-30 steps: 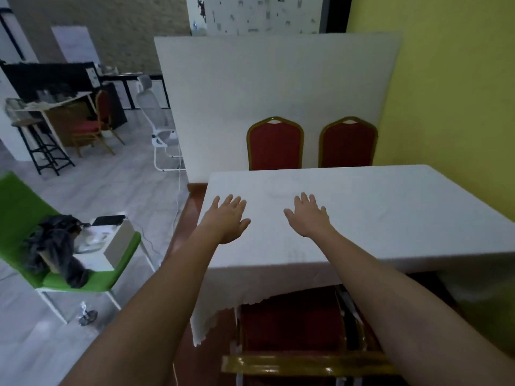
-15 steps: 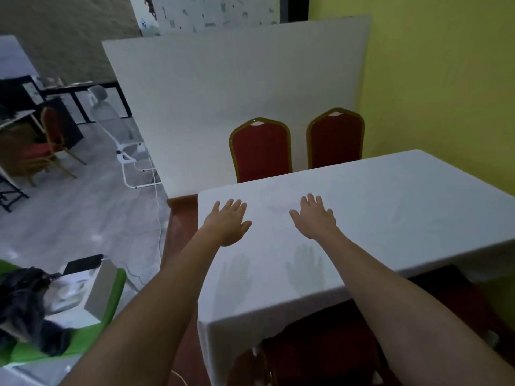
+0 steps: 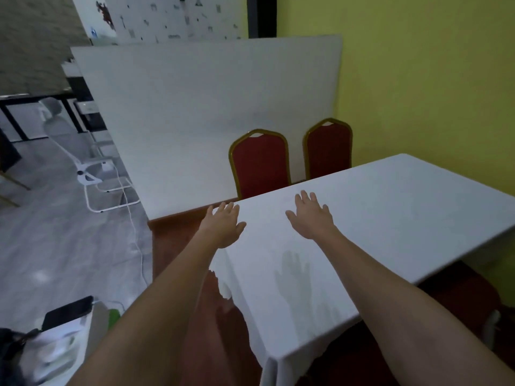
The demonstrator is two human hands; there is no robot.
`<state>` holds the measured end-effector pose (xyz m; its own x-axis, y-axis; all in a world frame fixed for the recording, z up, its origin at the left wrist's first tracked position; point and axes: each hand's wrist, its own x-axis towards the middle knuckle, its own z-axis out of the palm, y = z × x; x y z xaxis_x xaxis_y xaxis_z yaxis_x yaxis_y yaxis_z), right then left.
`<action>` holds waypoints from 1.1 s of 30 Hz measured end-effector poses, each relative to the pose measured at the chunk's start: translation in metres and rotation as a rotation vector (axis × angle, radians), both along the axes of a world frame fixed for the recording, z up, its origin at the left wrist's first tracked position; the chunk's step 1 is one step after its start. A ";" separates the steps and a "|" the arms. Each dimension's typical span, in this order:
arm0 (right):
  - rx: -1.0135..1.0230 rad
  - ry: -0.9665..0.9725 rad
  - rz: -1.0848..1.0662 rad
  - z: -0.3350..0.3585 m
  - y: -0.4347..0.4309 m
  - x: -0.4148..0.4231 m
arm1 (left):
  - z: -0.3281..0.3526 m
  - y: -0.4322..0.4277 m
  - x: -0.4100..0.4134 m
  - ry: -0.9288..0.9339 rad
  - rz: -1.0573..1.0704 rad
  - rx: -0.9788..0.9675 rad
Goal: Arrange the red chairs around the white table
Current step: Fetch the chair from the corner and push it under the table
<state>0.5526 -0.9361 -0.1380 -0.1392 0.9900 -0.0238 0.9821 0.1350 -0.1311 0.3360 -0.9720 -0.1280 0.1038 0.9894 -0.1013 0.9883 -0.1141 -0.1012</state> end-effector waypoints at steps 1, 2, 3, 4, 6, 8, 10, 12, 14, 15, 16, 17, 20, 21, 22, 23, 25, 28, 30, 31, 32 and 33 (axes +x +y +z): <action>0.002 -0.003 -0.005 0.002 -0.002 -0.014 | 0.001 0.001 -0.013 -0.004 -0.007 0.001; 0.004 -0.005 -0.007 0.004 -0.002 -0.027 | 0.003 0.002 -0.023 -0.008 -0.016 0.004; 0.005 -0.006 -0.008 0.005 -0.001 -0.038 | 0.006 0.003 -0.032 -0.017 -0.025 0.011; 0.004 -0.010 -0.007 0.007 0.000 -0.049 | 0.008 0.005 -0.039 -0.029 -0.031 0.016; -0.002 -0.022 -0.007 0.009 0.005 -0.069 | 0.011 0.010 -0.053 -0.052 -0.043 0.021; -0.011 -0.039 -0.009 0.009 0.014 -0.085 | 0.011 0.020 -0.064 -0.070 -0.053 0.018; -0.011 -0.057 -0.009 0.008 0.027 -0.100 | 0.010 0.034 -0.074 -0.081 -0.063 0.016; -0.017 -0.069 -0.011 0.004 0.043 -0.111 | 0.006 0.049 -0.082 -0.087 -0.088 0.013; -0.026 -0.075 -0.021 -0.001 0.064 -0.120 | 0.002 0.068 -0.092 -0.084 -0.116 0.012; -0.028 -0.072 -0.029 -0.003 0.076 -0.124 | 0.000 0.080 -0.098 -0.086 -0.124 0.013; -0.025 -0.067 -0.037 -0.005 0.090 -0.128 | -0.002 0.095 -0.104 -0.090 -0.131 0.015; -0.019 -0.060 -0.047 -0.006 0.106 -0.132 | -0.004 0.111 -0.110 -0.096 -0.134 0.016; -0.001 -0.019 -0.069 -0.009 0.159 -0.143 | -0.006 0.163 -0.125 -0.107 -0.149 0.017; 0.007 -0.005 -0.083 -0.011 0.179 -0.146 | -0.006 0.184 -0.129 -0.107 -0.160 0.020; 0.014 0.000 -0.094 -0.011 0.190 -0.147 | -0.005 0.195 -0.132 -0.109 -0.164 0.019; 0.018 0.005 -0.108 -0.012 0.207 -0.150 | -0.005 0.214 -0.135 -0.109 -0.173 0.016; 0.004 0.015 -0.138 -0.014 0.242 -0.155 | -0.008 0.254 -0.141 -0.105 -0.190 0.000; -0.021 0.020 -0.171 -0.016 0.288 -0.163 | -0.012 0.309 -0.149 -0.119 -0.203 -0.023; -0.041 0.016 -0.169 -0.016 0.308 -0.167 | -0.015 0.334 -0.154 -0.137 -0.208 -0.044; -0.041 0.008 -0.170 -0.017 0.318 -0.168 | -0.017 0.346 -0.156 -0.139 -0.212 -0.045; -0.042 0.001 -0.176 -0.018 0.327 -0.168 | -0.017 0.359 -0.158 -0.139 -0.216 -0.044; -0.042 0.002 -0.188 -0.017 0.336 -0.168 | -0.016 0.371 -0.159 -0.145 -0.219 -0.045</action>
<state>0.3846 -0.6001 -0.1551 0.0483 0.9967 -0.0657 0.9892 -0.0568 -0.1349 0.1771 -0.6009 -0.1438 0.3314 0.9367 -0.1129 0.9434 -0.3279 0.0494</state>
